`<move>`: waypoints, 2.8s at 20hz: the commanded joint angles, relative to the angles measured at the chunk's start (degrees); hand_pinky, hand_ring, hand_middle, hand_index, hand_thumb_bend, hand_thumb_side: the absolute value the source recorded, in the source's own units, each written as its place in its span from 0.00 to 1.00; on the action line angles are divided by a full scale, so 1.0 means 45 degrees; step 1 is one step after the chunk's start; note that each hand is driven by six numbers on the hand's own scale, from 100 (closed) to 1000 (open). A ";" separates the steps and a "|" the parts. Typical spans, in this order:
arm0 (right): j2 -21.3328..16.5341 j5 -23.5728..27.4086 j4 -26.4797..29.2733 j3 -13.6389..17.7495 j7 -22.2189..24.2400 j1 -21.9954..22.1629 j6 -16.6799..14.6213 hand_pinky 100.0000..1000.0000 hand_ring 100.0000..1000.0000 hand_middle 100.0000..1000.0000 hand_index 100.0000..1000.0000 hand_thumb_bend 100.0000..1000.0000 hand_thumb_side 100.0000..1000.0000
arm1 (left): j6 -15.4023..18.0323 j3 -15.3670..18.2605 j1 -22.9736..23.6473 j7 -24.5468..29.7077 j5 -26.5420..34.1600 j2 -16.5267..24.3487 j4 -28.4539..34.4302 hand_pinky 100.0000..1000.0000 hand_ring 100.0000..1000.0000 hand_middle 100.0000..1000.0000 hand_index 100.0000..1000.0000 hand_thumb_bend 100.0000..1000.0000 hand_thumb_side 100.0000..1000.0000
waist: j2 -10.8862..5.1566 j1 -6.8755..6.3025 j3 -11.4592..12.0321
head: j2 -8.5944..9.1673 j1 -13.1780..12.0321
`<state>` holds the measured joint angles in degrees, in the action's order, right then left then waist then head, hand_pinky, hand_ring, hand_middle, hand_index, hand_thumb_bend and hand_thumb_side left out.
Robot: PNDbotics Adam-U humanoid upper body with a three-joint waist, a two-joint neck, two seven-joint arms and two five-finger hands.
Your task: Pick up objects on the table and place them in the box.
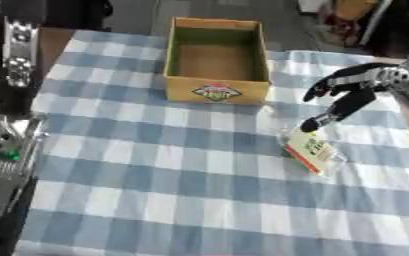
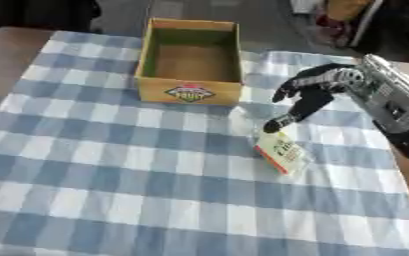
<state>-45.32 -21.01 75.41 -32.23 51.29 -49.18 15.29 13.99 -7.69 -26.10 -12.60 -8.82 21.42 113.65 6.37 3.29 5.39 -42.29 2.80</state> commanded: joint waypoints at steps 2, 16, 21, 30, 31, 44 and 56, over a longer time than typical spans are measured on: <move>-0.0114 -0.0199 -0.0303 0.0080 0.0151 -0.0135 0.0110 1.00 1.00 0.94 0.92 0.69 0.61 | 0.0040 0.0021 -0.0168 0.0022 -0.0003 0.0185 0.0210 0.71 0.64 0.78 0.91 0.25 0.86 | -0.0258 -0.0008 0.0007 | -0.0331 -0.0048; 0.0694 -0.1250 -0.1784 0.0373 0.0151 -0.0223 -0.0189 1.00 1.00 0.93 0.92 0.69 0.63 | 0.0009 0.0012 -0.0086 0.0038 -0.0015 0.0199 0.0210 0.71 0.64 0.78 0.91 0.26 0.86 | -0.0361 0.0016 -0.0025 | -0.0406 -0.0009; 0.0929 -0.1709 -0.2279 0.0391 0.0151 -0.0262 -0.0378 1.00 1.00 0.90 0.91 0.70 0.64 | 0.0011 0.0002 -0.0050 0.0039 -0.0016 0.0215 0.0210 0.71 0.64 0.78 0.91 0.26 0.86 | -0.0419 0.0044 -0.0042 | -0.0406 -0.0068; 0.1655 -0.2673 -0.3003 0.0707 0.0151 -0.0266 -0.0676 1.00 1.00 0.88 0.90 0.68 0.66 | 0.0004 -0.0009 -0.0013 0.0048 -0.0011 0.0199 0.0210 0.71 0.64 0.78 0.91 0.26 0.86 | -0.0487 0.0026 -0.0052 | -0.0406 -0.0010; 0.1720 -0.2764 -0.3067 0.0742 0.0151 -0.0260 -0.0702 1.00 1.00 0.88 0.90 0.68 0.67 | 0.0007 -0.0008 -0.0014 0.0045 -0.0011 0.0196 0.0210 0.71 0.64 0.78 0.91 0.26 0.86 | -0.0487 0.0024 -0.0050 | -0.0406 -0.0010; 0.2187 -0.3529 -0.3604 0.1006 0.0151 -0.0227 -0.0963 1.00 1.00 0.88 0.90 0.66 0.69 | 0.0008 -0.0018 -0.0015 0.0055 -0.0014 0.0183 0.0210 0.71 0.64 0.78 0.91 0.26 0.86 | -0.0507 0.0019 -0.0037 | -0.0406 -0.0074; 0.2543 -0.3902 -0.4213 0.1248 0.0151 -0.0175 -0.1117 1.00 1.00 0.89 0.90 0.70 0.69 | 0.0013 -0.0032 -0.0022 0.0070 -0.0008 0.0175 0.0210 0.71 0.64 0.78 0.91 0.26 0.86 | -0.0511 0.0025 -0.0012 | -0.0406 -0.0093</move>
<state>-33.19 -38.19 56.39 -27.49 51.90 -49.19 10.44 14.05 -7.75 -25.79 -12.45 -8.82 21.42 113.65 5.10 3.61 5.36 -44.06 2.59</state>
